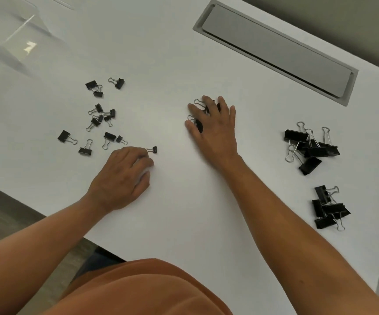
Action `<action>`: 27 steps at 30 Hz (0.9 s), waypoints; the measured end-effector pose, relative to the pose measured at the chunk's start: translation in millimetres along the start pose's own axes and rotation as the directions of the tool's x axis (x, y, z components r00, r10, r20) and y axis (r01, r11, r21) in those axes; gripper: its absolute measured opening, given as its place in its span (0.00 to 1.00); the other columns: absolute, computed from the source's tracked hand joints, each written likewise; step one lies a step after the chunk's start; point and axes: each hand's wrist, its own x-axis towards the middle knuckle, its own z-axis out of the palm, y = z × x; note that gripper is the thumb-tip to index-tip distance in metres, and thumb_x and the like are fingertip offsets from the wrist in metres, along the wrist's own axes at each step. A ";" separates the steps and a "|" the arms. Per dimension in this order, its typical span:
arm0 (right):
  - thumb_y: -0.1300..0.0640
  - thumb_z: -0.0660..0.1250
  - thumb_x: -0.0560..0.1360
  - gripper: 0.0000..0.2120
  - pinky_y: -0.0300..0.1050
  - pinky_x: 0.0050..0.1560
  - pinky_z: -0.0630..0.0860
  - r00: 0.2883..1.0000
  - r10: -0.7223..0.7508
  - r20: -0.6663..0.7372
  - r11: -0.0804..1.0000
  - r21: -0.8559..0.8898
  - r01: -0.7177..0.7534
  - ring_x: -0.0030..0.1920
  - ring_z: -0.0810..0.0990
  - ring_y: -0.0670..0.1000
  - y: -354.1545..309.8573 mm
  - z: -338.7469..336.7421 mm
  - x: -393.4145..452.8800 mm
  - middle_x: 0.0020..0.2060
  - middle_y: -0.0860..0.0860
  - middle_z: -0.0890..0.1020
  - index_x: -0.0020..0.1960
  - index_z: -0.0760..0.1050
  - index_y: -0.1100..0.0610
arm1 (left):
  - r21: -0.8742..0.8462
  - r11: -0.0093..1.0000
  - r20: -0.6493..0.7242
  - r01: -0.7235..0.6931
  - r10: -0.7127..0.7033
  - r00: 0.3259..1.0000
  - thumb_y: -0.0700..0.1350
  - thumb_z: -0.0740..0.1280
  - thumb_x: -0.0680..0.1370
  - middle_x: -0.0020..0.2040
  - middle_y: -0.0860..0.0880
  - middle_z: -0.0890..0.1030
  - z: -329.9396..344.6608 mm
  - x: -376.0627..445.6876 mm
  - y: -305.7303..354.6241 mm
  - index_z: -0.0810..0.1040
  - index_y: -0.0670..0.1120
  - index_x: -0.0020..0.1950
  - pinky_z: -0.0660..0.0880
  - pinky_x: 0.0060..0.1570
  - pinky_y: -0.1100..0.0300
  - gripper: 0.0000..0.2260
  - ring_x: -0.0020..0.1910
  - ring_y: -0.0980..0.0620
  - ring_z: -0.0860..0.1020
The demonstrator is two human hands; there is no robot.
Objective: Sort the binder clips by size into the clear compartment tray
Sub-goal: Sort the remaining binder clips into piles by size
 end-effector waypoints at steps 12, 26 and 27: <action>0.42 0.51 0.86 0.23 0.64 0.81 0.54 0.966 0.256 -0.037 0.966 -0.033 -0.257 0.83 0.56 0.60 65.5 -23.9 -21.8 0.83 0.51 0.62 0.80 0.67 0.42 | 0.012 1.000 -0.010 0.005 -0.005 1.000 0.44 0.64 0.80 0.58 0.43 0.79 0.5 0.2 0.5 0.80 0.40 0.57 0.72 0.59 0.46 0.11 0.58 0.39 0.77; 0.53 0.70 0.81 0.14 0.57 0.68 0.74 0.976 -0.032 -0.215 0.940 0.327 0.102 0.64 0.79 0.55 -29.5 -5.7 -67.7 0.61 0.53 0.81 0.65 0.80 0.57 | -0.012 0.999 -0.114 -0.052 0.050 0.992 0.41 0.66 0.80 0.55 0.43 0.80 2.3 -5.1 -3.3 0.81 0.41 0.54 0.75 0.55 0.50 0.07 0.54 0.41 0.79; 0.51 0.71 0.81 0.16 0.56 0.71 0.70 0.975 -0.091 -0.202 0.956 0.258 0.143 0.65 0.79 0.55 -48.0 2.3 -74.3 0.63 0.52 0.81 0.66 0.80 0.56 | -0.009 0.998 -0.134 -0.059 0.057 0.989 0.40 0.66 0.80 0.54 0.42 0.80 2.0 -5.7 -3.4 0.81 0.41 0.53 0.75 0.54 0.49 0.07 0.53 0.41 0.79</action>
